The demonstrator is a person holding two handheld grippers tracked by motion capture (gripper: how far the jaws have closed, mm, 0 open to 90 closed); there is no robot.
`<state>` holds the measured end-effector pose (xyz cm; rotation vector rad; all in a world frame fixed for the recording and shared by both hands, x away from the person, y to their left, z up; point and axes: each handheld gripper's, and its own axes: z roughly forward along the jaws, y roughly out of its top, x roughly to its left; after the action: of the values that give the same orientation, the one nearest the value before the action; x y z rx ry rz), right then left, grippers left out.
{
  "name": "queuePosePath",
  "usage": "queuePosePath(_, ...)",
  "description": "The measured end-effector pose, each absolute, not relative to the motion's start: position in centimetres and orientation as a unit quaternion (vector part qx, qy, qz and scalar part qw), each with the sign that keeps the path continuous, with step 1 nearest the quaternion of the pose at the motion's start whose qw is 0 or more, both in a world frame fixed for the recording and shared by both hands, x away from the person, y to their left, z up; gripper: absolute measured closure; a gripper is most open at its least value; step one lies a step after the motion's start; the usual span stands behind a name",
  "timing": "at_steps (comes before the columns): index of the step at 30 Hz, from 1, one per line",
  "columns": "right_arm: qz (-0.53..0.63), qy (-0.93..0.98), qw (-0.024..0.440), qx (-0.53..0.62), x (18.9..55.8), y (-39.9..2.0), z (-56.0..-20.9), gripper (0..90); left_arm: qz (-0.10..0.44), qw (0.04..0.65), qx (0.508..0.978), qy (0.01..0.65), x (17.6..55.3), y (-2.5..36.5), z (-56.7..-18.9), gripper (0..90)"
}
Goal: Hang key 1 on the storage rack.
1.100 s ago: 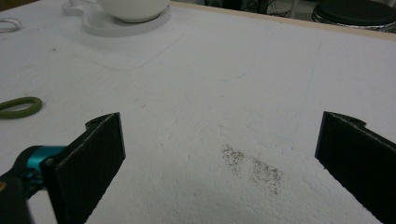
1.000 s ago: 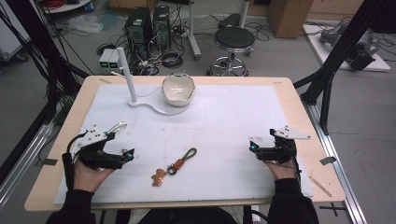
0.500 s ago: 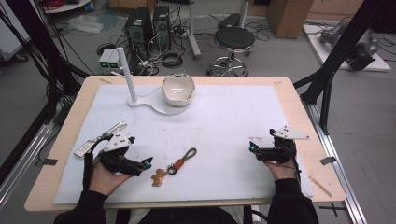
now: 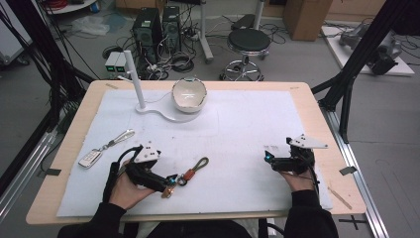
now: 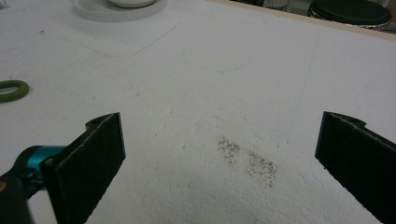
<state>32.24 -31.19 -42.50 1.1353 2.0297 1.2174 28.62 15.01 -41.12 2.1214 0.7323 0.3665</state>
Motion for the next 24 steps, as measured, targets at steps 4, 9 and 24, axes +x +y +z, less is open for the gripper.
queuePosePath(4,0.448,0.748,0.255,0.418,32.2,-31.2,-42.5,0.6,0.139,0.410,0.855,0.287,28.9,13.7,-41.6,1.8)
queuePosePath(9,0.446,0.748,0.255,0.419,32.2,-31.2,-42.5,0.6,0.133,0.393,0.863,0.287,29.0,12.2,-42.1,1.8)
queuePosePath(24,0.442,0.750,0.260,0.417,32.2,-31.2,-42.5,0.6,0.125,0.367,0.876,0.288,29.1,9.1,-42.8,8.4)
